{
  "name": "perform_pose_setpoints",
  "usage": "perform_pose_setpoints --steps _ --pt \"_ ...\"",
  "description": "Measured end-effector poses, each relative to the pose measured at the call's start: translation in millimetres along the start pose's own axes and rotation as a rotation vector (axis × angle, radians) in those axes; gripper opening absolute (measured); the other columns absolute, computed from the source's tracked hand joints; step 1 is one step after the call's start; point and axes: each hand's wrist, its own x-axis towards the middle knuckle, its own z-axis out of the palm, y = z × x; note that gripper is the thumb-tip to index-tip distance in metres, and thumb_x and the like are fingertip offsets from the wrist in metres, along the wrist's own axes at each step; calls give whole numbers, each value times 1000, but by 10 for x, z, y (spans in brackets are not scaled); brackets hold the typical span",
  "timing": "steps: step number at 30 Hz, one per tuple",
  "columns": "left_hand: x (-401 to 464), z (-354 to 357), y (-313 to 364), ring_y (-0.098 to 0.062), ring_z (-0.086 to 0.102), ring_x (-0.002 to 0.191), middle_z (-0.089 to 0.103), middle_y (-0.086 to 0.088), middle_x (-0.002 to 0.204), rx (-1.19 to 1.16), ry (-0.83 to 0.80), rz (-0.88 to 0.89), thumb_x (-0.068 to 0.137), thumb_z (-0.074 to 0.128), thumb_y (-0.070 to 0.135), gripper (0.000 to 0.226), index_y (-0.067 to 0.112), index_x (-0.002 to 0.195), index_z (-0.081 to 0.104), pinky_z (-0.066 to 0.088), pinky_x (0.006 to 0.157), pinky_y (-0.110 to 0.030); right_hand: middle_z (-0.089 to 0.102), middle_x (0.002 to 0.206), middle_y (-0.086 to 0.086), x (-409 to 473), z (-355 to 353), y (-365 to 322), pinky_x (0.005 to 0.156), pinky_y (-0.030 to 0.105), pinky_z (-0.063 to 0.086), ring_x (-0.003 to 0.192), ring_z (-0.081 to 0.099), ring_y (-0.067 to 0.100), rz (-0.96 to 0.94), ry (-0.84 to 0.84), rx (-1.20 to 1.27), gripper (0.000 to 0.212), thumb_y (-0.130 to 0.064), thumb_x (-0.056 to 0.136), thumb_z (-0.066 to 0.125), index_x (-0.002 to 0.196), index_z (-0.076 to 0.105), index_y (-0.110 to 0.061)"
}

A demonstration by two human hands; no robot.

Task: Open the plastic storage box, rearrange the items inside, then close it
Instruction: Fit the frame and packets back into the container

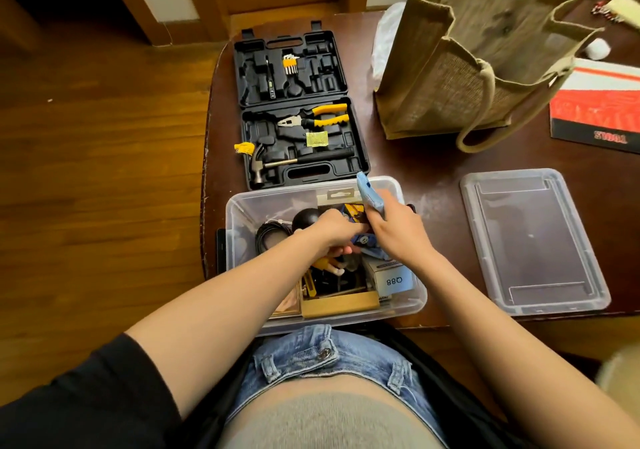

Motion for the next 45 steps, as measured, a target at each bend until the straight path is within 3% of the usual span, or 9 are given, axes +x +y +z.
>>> perform_pose_setpoints --steps 5,11,16,22,28,31,34,39,45 --pt "21 -8 -146 -8 42 42 60 -3 67 -155 24 -74 86 64 35 31 6 85 57 46 44 -21 53 68 0 -21 -74 26 54 32 31 65 49 26 0 69 49 14 -26 96 41 105 49 -18" --pt "-267 -453 -384 -8 53 45 58 -2 65 -45 21 104 86 64 33 27 6 86 64 43 44 -17 64 100 12 5 -205 -22 63 34 37 85 57 35 -21 25 -231 30 -19 91 44 120 50 -17" --pt "-571 -885 -666 -6 59 72 63 2 79 10 43 349 89 63 25 13 13 92 66 51 63 -17 48 139 4 16 -175 -173 104 30 32 130 39 20 -192 5 10 52 -6 88 50 138 43 -16" --pt "-743 -1079 -834 -5 68 85 70 2 94 -190 111 454 91 60 23 11 19 99 66 55 70 -18 65 105 -2 100 -25 -519 83 25 51 103 61 14 -182 -436 563 26 -23 101 39 121 56 -23" --pt "-719 -1008 -999 -7 69 85 72 4 92 -307 206 385 92 58 30 16 22 102 67 54 65 -18 64 106 7 53 280 -636 70 26 55 90 63 14 -133 -649 582 31 -31 101 39 112 63 -16" --pt "-692 -977 -1075 -12 68 90 69 -4 101 -342 225 332 94 55 26 21 17 111 63 57 76 -27 65 111 5 47 409 -585 83 31 54 99 63 16 -170 -677 522 20 -22 98 49 113 61 -17" --pt "-683 -965 -1129 -4 65 81 61 -2 98 -192 251 349 96 52 23 29 19 125 51 54 65 -18 65 103 2 30 533 -535 83 32 54 97 62 17 -155 -705 522 19 -14 96 53 114 60 -14" --pt "-650 -936 -1217 -7 57 96 59 3 113 255 307 384 99 47 22 24 26 121 54 51 78 -23 55 109 7 11 693 -477 92 38 49 105 56 21 -245 -679 358 22 -12 94 55 116 59 -17" --pt "-592 -904 -1208 -9 54 103 56 3 124 470 319 375 98 48 25 32 27 129 49 48 84 -26 54 110 10 -7 706 -466 87 39 54 105 58 21 -197 -716 402 24 -11 95 52 116 57 -22"
